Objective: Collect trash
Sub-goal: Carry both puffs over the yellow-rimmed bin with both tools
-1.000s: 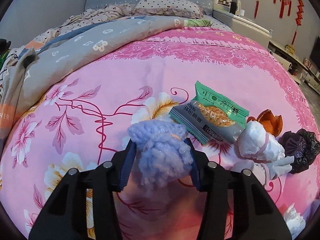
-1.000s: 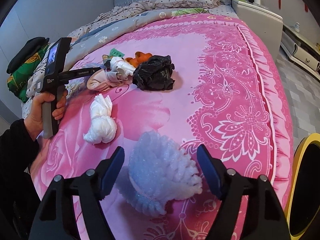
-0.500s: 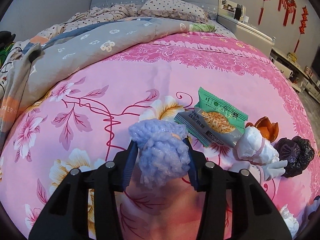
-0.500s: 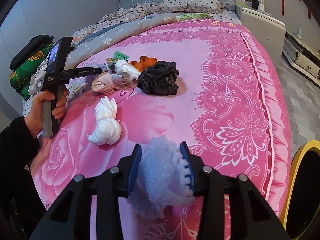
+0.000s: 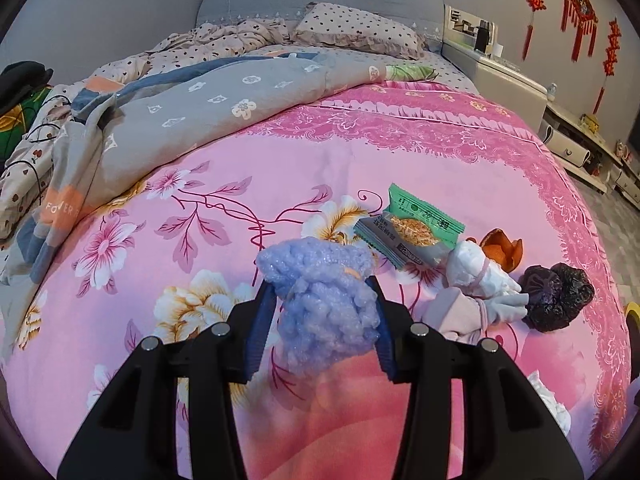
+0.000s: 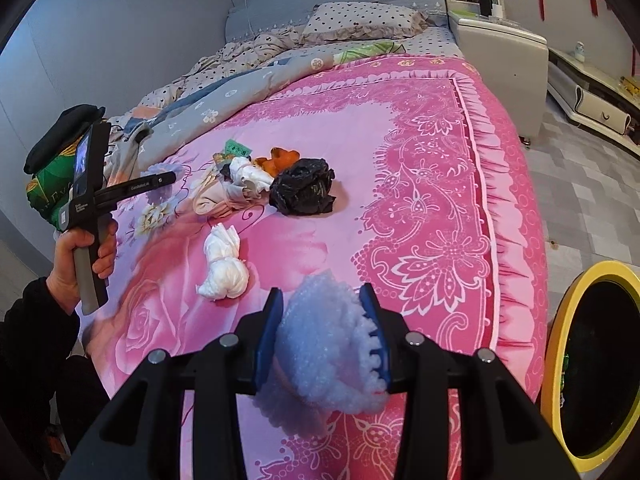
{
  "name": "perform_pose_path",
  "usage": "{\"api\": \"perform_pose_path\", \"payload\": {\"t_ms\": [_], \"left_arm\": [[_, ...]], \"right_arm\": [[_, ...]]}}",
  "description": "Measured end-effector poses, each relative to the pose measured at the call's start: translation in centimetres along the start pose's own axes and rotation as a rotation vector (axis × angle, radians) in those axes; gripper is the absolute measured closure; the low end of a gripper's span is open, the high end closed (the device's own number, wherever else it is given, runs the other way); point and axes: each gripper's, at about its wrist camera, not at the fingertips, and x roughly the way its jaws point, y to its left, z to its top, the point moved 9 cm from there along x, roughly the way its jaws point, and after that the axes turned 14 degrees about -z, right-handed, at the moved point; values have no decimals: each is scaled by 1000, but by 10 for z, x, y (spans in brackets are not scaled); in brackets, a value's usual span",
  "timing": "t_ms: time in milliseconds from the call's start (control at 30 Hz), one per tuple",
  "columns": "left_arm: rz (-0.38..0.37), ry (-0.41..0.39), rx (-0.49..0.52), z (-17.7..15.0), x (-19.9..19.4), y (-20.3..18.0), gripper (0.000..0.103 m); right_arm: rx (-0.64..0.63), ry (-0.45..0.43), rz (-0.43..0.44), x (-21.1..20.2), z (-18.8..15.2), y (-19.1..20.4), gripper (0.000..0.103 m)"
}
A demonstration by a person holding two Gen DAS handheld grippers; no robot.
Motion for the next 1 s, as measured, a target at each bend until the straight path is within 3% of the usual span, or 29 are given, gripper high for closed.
{"api": "perform_pose_path", "payload": {"t_ms": [500,1000], "left_arm": [[-17,10,40,-33,-48,-45,60],[-140,-19,150,-40,-84,-152,60]], "right_arm": [[94,-75,-21,-56,5,-42,66],[161,-165,-59,-108,10,-91,66]]}}
